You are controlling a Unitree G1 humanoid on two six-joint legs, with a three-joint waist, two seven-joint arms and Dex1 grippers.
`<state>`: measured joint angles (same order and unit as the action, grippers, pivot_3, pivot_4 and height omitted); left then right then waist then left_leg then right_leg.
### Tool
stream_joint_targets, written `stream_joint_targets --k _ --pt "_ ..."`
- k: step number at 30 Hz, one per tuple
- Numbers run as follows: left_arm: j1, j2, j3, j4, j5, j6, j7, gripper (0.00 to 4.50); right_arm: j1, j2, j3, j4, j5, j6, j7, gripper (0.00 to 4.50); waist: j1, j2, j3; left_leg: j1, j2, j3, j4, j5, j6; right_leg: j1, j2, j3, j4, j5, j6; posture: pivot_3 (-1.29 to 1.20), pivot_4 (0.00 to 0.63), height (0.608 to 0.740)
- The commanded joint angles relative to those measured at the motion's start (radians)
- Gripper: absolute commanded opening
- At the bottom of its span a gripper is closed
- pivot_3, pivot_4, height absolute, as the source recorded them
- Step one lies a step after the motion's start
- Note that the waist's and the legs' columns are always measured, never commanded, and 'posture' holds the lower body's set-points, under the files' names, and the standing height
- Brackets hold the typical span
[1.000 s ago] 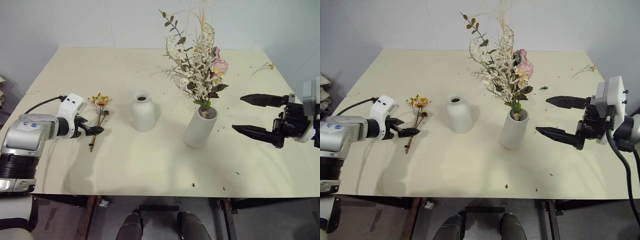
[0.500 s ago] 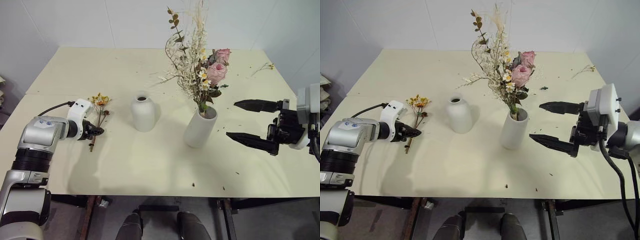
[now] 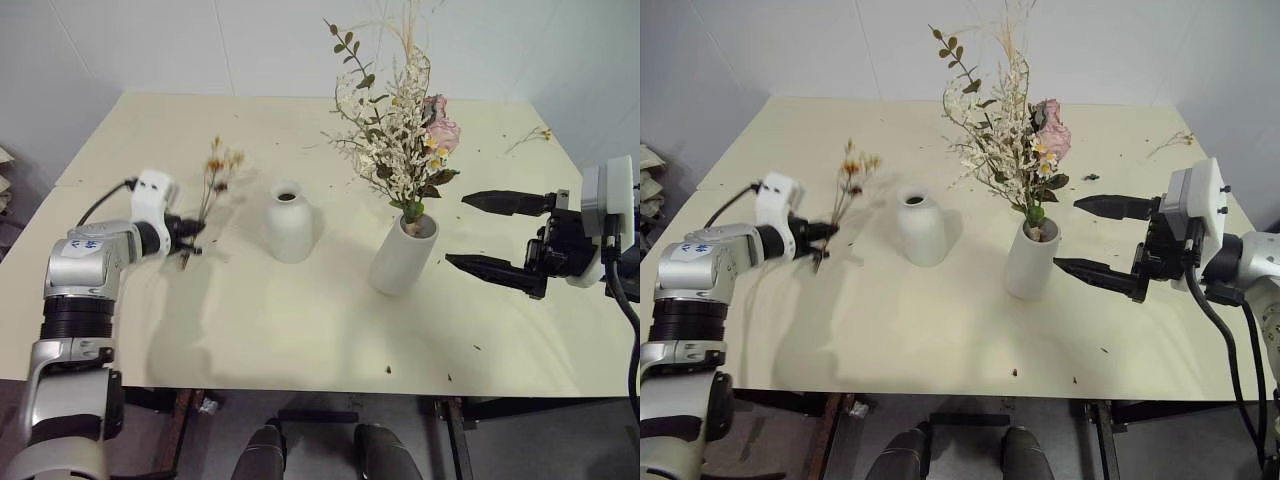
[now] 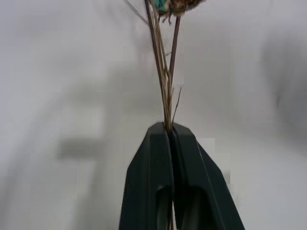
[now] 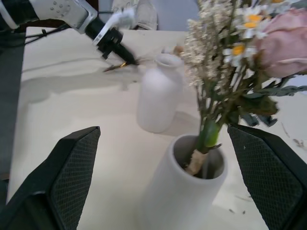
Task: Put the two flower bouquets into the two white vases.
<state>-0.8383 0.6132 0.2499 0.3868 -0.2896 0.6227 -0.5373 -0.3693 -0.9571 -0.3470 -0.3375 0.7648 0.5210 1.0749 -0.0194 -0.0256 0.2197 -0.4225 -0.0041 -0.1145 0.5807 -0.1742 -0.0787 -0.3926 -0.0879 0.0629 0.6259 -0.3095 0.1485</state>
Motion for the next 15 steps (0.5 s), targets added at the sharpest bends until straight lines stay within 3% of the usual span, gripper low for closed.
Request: stream_joint_targets --k 1,5,15 --pt "-0.048 -0.063 0.124 -0.068 -0.132 -0.202 -0.055 0.01 -0.014 0.009 -0.008 0.005 -0.011 -0.025 -0.013 4.5 0.001 0.0 0.0 0.0 0.0 0.0 0.0 0.0 0.0 0.0 0.0 0.0 0.0 0.0 0.0 0.0 0.15 0.74" --pt "-0.082 -0.172 0.163 -0.149 -0.298 -0.206 -0.134 0.01 -0.017 0.029 -0.005 0.015 -0.027 -0.034 -0.034 4.5 0.003 0.0 0.0 0.0 -0.001 0.001 0.0 0.0 0.0 0.0 -0.001 0.0 0.0 0.0 0.001 0.0 0.15 0.74" --pt "-0.109 -0.352 0.1 -0.074 -0.368 -0.357 -0.289 0.01 -0.005 0.067 0.0 0.0 -0.044 -0.047 -0.077 4.5 -0.002 0.0 0.0 0.0 -0.001 0.0 0.007 0.0 0.0 0.003 0.0 0.0 0.001 0.002 0.002 0.0 0.15 0.74"
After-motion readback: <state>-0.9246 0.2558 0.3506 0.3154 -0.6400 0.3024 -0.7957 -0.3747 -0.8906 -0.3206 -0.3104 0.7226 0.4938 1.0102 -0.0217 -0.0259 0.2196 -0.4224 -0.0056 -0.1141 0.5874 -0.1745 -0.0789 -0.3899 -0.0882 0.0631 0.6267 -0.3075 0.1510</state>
